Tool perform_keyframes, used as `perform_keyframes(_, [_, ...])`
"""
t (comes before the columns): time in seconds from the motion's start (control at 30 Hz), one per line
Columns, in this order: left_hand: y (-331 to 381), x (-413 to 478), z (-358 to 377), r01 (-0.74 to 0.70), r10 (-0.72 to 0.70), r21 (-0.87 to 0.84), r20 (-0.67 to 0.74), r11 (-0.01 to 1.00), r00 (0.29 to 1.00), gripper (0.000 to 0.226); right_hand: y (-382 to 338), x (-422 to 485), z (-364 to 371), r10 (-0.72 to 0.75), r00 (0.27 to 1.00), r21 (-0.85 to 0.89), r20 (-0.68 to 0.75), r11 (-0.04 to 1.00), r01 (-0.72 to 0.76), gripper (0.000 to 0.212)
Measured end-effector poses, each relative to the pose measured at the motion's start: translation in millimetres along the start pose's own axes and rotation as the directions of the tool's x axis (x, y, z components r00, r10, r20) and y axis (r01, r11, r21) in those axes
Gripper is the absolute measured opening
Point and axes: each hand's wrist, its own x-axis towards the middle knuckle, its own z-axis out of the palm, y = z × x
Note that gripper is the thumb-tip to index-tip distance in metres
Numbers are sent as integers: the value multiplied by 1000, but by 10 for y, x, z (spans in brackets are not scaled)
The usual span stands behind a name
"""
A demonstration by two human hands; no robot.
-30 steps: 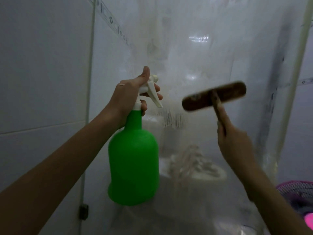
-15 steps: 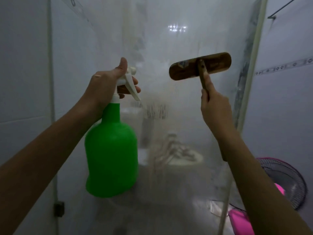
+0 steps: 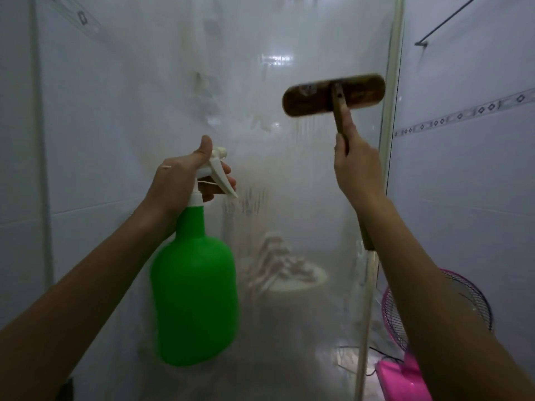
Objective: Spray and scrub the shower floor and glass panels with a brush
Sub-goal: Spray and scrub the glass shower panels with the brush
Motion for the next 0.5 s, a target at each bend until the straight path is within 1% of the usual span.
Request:
perform_keyframes(0.07, [-21, -8, 28, 5, -5, -10, 0, 1000, 1000, 52, 168, -541, 16, 27, 998, -2, 61, 1000, -27, 55])
perform_keyframes(0.13, [-48, -11, 55, 16, -15, -17, 17, 1000, 1000, 52, 285, -1140, 9, 39, 993, -51, 115, 998, -33, 56])
perform_keyframes(0.17, [-67, -10, 78, 19, -19, -20, 27, 1000, 999, 52, 315, -1236, 8, 37, 990, -58, 136, 998, -29, 57])
perform_keyframes(0.27, [-152, -35, 188, 40, -39, -34, 50, 999, 998, 51, 340, -774, -12, 23, 995, -48, 97, 999, -19, 55])
perform_keyframes(0.33, [-244, -70, 256, 65, -63, -32, 64, 997, 996, 51, 338, -481, -87, 30, 998, 8, 53, 1000, -30, 55])
perform_keyframes(0.37, [-310, -91, 276, 73, -72, -15, 71, 997, 995, 52, 390, -509, -97, 41, 999, 27, 36, 999, -42, 55])
perform_keyframes(0.43, [-476, -135, 299, 77, -77, 10, 76, 997, 994, 52, 584, -1007, -16, 92, 995, 48, 36, 995, -93, 56])
perform_keyframes(0.5, [-607, -195, 321, 79, -79, 6, 72, 997, 994, 51, 739, -1804, 85, 160, 982, 44, 98, 985, -165, 57])
